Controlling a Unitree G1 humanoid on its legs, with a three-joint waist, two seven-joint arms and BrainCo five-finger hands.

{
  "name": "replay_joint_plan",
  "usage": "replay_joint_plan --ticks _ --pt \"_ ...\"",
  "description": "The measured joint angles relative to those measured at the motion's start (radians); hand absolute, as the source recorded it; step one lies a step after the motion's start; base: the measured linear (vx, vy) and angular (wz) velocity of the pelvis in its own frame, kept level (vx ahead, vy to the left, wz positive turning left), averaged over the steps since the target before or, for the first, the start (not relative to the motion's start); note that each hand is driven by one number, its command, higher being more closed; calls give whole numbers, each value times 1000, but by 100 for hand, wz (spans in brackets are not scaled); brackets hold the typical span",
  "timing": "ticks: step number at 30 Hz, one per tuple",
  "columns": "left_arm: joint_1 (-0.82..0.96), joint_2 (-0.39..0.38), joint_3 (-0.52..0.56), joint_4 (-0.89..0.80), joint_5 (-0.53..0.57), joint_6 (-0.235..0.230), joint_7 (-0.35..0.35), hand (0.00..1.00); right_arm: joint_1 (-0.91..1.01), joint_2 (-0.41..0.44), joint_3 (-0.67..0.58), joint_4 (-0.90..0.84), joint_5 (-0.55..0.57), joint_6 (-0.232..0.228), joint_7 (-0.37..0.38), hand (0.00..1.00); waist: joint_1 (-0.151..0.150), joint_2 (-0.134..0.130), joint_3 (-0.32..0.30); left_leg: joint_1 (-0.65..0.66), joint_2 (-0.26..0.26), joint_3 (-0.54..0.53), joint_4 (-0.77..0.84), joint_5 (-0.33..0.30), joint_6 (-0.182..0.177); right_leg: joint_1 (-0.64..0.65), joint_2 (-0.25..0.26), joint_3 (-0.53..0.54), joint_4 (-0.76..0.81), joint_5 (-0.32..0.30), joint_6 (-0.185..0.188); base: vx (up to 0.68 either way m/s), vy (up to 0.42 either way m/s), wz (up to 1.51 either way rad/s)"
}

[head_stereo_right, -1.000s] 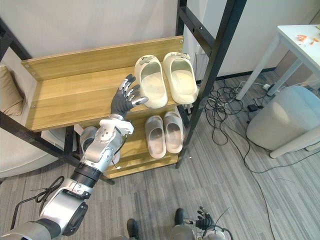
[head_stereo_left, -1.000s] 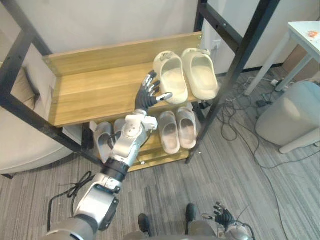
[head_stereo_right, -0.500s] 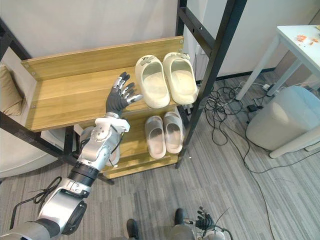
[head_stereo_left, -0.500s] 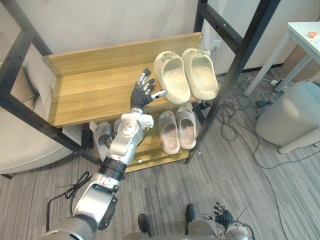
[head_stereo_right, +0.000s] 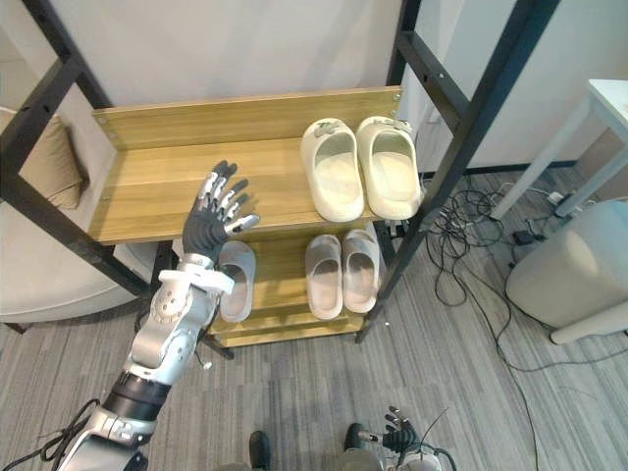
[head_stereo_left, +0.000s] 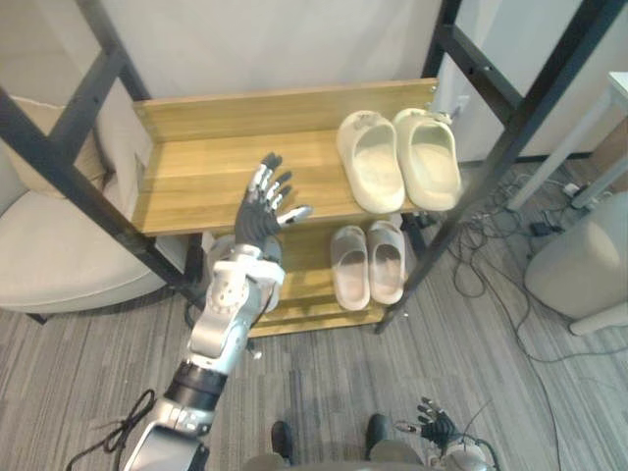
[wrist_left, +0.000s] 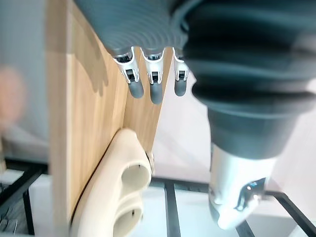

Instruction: Organize the slippers on the shoe rack

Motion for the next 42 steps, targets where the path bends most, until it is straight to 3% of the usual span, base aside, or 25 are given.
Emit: replay_joint_plan --ticks 6,10,16,21,24,28,34,36,38,39,40,41,42 --pt "231 -2 -11 -32 -41 1 -82 0 2 5 3 17 0 -1 2 0 12 -7 -25 14 -2 -33 0 0 -1 29 -1 -29 0 -17 7 -10 -5 17" --pt "384 -13 -32 -24 -56 2 -147 0 0 5 3 47 -1 -4 3 0 46 -11 -36 9 -2 -46 0 0 -1 31 -1 -43 0 -30 4 -9 -6 9" --pt "482 -17 -27 189 -8 10 -186 0 -11 8 3 81 -4 -5 -1 0 62 -12 -60 6 -3 -55 0 -1 -3 34 -1 -53 0 -33 13 8 -3 6" --pt "477 -51 18 452 146 20 -180 0 -16 17 3 82 -4 -5 -4 0 63 -18 -65 13 -5 -83 0 -1 -3 57 -1 -77 0 -39 18 2 -3 15" --pt "473 -64 58 628 289 21 -143 0 -21 28 3 85 -28 -6 -17 0 66 -25 -70 14 -7 -104 0 1 -4 69 -1 -101 0 -42 20 2 -7 19" --pt "481 -75 87 705 394 23 -96 0 -26 48 3 85 -37 -8 -30 0 66 -30 -71 18 -12 -140 0 5 -6 94 -3 -135 0 -51 23 1 -9 27" --pt "456 -102 98 740 434 23 -53 0 -51 49 11 85 -37 -9 -49 0 77 -23 -59 -30 -20 -249 1 39 -13 102 -5 -250 31 -83 19 -17 -25 57" --pt "436 -115 106 740 434 23 -50 0 -84 43 10 85 -37 -11 -66 0 97 -11 -29 -54 -20 -275 5 53 -16 97 -4 -287 43 -92 14 -44 -23 62" --pt "425 -140 120 735 433 21 -31 0 -133 34 8 87 -37 -13 -82 0 114 11 -16 -125 -30 -255 31 108 -9 51 -16 -314 97 -110 1 -76 21 65" --pt "414 -142 122 730 433 18 -27 0 -157 35 4 87 -37 -12 -86 0 115 7 -13 -170 -41 -229 32 160 -3 18 -25 -320 111 -117 -16 -101 88 83" --pt "401 -142 125 727 434 19 -25 0 -171 37 3 87 -37 -12 -86 0 117 1 -3 -193 -44 -167 38 153 -3 -7 -48 -348 114 -104 -17 -102 155 58" --pt "402 -146 131 738 434 24 -18 0 -200 39 1 90 -37 -12 -88 0 121 -2 12 -228 -28 -6 192 27 49 -11 -62 -366 147 -105 -12 -40 149 37" --pt "402 -146 134 739 434 24 -16 0 -202 40 0 87 -37 -12 -90 0 117 0 12 -234 -22 44 244 -15 69 -10 -67 -374 159 -109 -7 17 137 53"
